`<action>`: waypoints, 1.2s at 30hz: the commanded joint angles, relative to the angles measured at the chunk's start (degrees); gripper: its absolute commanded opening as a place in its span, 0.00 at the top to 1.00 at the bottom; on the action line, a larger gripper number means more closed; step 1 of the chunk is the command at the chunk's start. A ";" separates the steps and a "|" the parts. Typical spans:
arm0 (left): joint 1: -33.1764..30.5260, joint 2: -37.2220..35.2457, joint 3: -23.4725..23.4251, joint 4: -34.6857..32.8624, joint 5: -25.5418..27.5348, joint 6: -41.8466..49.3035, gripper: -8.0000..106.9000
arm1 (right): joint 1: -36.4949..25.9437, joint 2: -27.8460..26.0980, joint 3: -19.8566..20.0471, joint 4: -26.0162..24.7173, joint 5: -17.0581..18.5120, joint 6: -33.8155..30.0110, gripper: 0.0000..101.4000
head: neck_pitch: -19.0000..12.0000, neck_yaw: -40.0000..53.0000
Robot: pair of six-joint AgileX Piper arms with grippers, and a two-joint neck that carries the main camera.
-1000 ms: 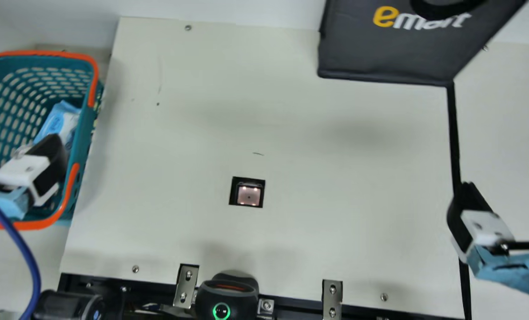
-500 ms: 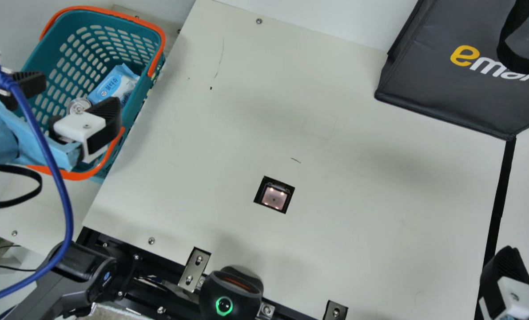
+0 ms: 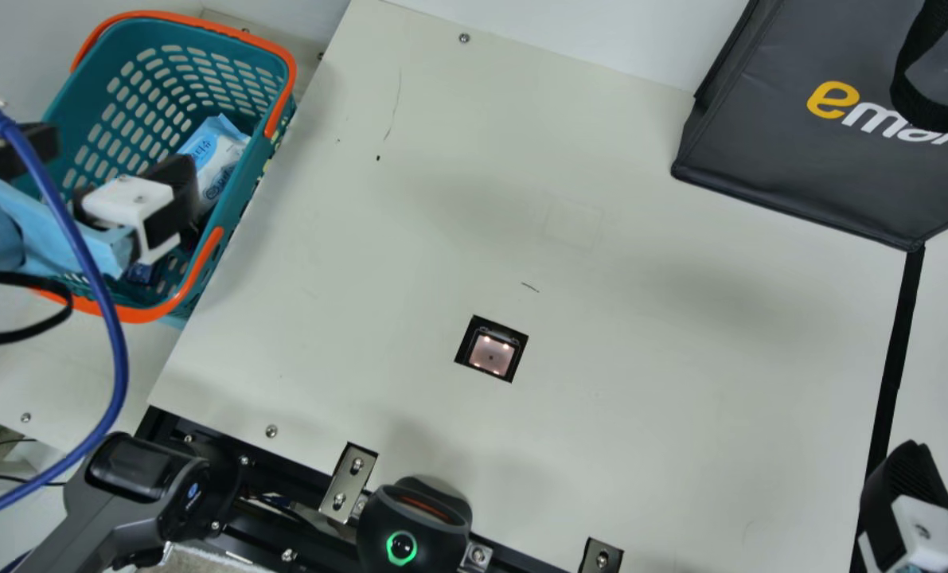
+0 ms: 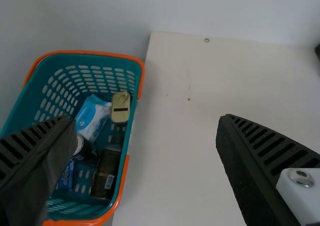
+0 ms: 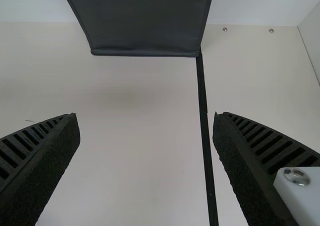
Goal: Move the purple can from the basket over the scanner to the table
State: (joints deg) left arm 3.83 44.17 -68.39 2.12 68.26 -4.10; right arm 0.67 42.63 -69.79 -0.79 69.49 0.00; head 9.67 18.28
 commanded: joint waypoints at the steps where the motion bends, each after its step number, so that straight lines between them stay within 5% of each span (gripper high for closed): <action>1: 2.26 0.18 0.34 0.80 -0.15 -1.78 0.15 | 0.00 0.00 0.00 0.00 0.00 0.00 0.06 | -1.75 0.14; 15: 14.56 3.57 2.66 1.75 -2.57 -4.65 0.15 | 0.00 0.00 0.00 0.00 0.00 0.00 0.06 | -1.75 0.14; 36: 32.50 20.79 1.75 -13.39 -8.07 21.36 0.15 | 0.00 0.00 0.00 0.00 0.01 0.00 0.06 | -1.75 0.14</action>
State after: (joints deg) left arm 35.96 64.11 -66.72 -10.94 60.28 15.13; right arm 0.67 42.63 -69.79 -0.79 69.49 0.00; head 9.58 18.19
